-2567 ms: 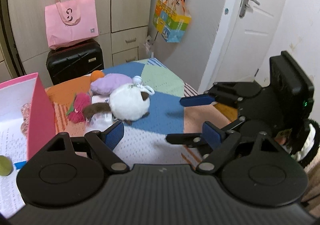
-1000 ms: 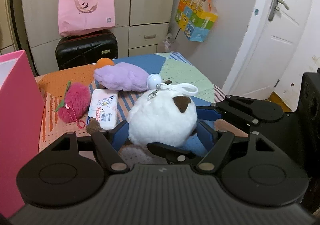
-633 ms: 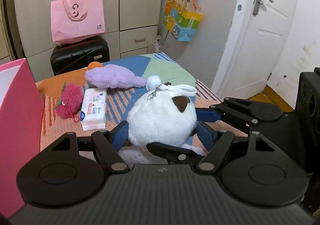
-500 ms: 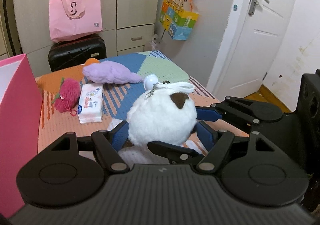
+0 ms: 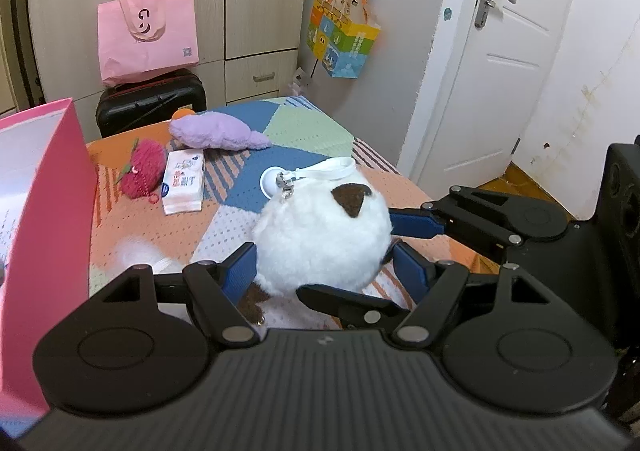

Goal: Organize soft objects
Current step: 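Close the left tool on the white plush toy, then lift the white plush toy with the left tool and carry it over the box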

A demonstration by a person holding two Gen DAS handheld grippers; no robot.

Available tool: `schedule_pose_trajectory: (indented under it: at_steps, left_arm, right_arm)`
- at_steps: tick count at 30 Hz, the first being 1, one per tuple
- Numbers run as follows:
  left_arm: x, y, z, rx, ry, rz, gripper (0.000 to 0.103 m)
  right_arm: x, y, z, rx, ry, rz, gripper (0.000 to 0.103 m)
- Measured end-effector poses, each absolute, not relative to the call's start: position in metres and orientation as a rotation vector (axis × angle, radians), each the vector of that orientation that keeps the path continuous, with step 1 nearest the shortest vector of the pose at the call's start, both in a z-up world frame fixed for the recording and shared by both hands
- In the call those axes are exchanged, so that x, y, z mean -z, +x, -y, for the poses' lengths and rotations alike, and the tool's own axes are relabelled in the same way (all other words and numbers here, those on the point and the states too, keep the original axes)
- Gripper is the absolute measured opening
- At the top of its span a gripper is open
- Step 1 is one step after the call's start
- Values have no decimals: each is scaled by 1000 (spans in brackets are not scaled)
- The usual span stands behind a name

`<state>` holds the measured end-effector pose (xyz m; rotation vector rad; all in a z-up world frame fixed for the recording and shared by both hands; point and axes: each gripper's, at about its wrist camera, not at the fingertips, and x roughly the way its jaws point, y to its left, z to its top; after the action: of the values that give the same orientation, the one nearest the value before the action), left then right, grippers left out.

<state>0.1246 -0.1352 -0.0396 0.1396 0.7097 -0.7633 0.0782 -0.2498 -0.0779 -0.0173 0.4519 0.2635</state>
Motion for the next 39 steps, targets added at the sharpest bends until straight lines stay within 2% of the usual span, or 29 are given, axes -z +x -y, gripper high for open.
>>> schedule_pose_trajectory:
  at_steps: [11, 23, 39]
  left_arm:
    - [20, 84, 99, 729, 128, -726, 73]
    - [-8, 55, 21, 614, 79, -792, 70]
    - [-36, 115, -46, 536, -15, -764, 70]
  right_arm:
    - [60, 41, 216, -312, -69, -421, 68]
    - [29, 16, 144, -473, -207, -382, 67]
    - [-5, 73, 78, -565, -270, -282, 68]
